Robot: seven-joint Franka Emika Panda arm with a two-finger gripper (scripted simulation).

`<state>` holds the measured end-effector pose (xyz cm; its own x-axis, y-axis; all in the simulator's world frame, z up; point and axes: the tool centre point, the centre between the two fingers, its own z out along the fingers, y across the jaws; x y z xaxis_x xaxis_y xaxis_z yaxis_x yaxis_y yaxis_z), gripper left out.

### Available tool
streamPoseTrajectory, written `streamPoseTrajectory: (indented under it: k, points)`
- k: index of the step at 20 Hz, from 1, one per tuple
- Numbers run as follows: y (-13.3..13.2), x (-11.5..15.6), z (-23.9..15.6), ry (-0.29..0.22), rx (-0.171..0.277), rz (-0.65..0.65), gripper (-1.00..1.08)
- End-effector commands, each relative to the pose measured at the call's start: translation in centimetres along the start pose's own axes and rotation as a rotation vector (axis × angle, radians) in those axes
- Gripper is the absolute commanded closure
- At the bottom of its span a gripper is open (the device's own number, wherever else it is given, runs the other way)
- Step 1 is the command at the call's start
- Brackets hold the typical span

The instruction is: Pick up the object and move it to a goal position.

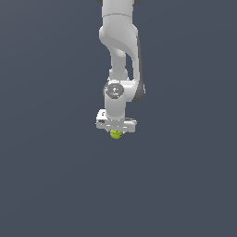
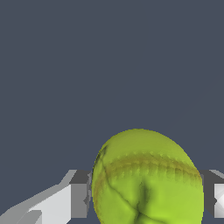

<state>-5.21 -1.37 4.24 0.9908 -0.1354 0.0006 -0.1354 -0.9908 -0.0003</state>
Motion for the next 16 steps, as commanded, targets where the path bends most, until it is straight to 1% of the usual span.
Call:
streamPoseTrajectory:
  k: [1, 4, 8, 16]
  points:
    - [0.0, 0.0, 0.0, 0.000, 0.000, 0.000, 1.08]
    - [-0.4, 0.0, -0.5, 0.000, 0.000, 0.000, 1.08]
    - [-1.5, 0.1, -1.9, 0.000, 0.000, 0.000, 1.08]
    - [-5.5, 0.4, -7.3, 0.000, -0.001, 0.000, 1.08]
